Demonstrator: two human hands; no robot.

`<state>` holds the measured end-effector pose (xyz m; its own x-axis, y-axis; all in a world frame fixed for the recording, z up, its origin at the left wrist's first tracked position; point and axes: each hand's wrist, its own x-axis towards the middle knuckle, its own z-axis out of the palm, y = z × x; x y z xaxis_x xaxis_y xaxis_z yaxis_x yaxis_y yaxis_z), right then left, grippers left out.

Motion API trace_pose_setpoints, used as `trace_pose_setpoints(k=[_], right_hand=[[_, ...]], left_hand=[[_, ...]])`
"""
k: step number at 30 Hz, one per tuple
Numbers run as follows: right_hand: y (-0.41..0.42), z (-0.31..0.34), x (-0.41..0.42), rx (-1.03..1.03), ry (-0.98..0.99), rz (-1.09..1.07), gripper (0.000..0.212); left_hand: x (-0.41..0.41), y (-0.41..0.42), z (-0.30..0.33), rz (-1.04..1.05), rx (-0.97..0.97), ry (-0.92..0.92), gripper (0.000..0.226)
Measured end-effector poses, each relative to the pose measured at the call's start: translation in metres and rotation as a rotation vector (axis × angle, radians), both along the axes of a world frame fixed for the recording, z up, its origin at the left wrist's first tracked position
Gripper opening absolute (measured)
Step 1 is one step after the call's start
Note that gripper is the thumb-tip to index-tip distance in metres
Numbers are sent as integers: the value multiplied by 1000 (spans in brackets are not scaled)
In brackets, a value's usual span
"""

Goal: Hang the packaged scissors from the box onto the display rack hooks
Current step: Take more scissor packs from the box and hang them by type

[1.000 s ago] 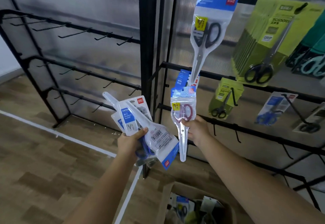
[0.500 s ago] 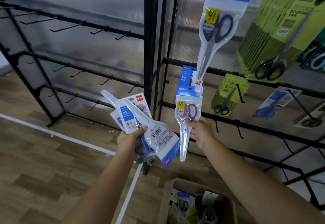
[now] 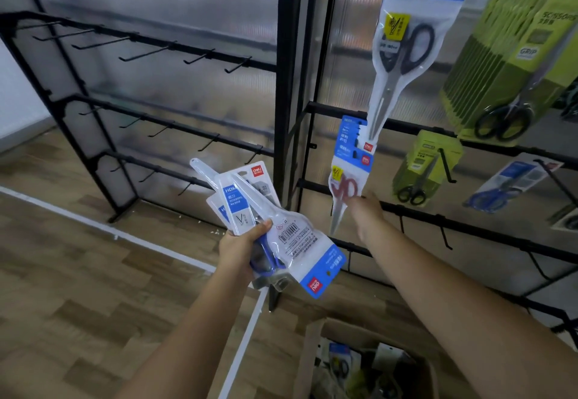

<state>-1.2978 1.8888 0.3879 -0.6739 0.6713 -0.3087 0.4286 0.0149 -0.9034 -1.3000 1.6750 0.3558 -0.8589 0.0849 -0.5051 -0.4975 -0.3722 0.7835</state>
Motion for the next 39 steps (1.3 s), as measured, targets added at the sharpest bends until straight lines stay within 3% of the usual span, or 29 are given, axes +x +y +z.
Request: trace_pose_setpoints(k=[4, 7, 18, 20, 23, 26, 30, 34, 37, 39], right_hand=[[-26, 6, 31, -111, -88, 413, 36], [-30, 10, 48, 9, -136, 699, 19], [18, 37, 64, 433, 279, 317, 38], [25, 45, 65, 460, 399, 222, 35], [30, 58, 65, 443, 612, 77, 32], [31, 65, 68, 376, 740, 73, 35], [34, 68, 78, 406, 731, 64, 25], [35, 75, 85, 286, 722, 62, 32], [36, 77, 85, 232, 621, 120, 27], [39, 78, 82, 250, 557, 153, 23]], left_hand=[[3, 2, 1, 12, 27, -25, 35], [5, 7, 4, 0, 37, -18, 32], [5, 16, 18, -81, 103, 56, 39], [1, 17, 22, -161, 87, 91, 41], [-1, 26, 29, -272, 71, 143, 25], [3, 39, 31, -331, 56, 157, 22], [11, 56, 28, -369, 65, 182, 35], [16, 72, 28, -419, 58, 205, 40], [21, 82, 29, -456, 35, 208, 58], [23, 85, 29, -464, 16, 210, 56]])
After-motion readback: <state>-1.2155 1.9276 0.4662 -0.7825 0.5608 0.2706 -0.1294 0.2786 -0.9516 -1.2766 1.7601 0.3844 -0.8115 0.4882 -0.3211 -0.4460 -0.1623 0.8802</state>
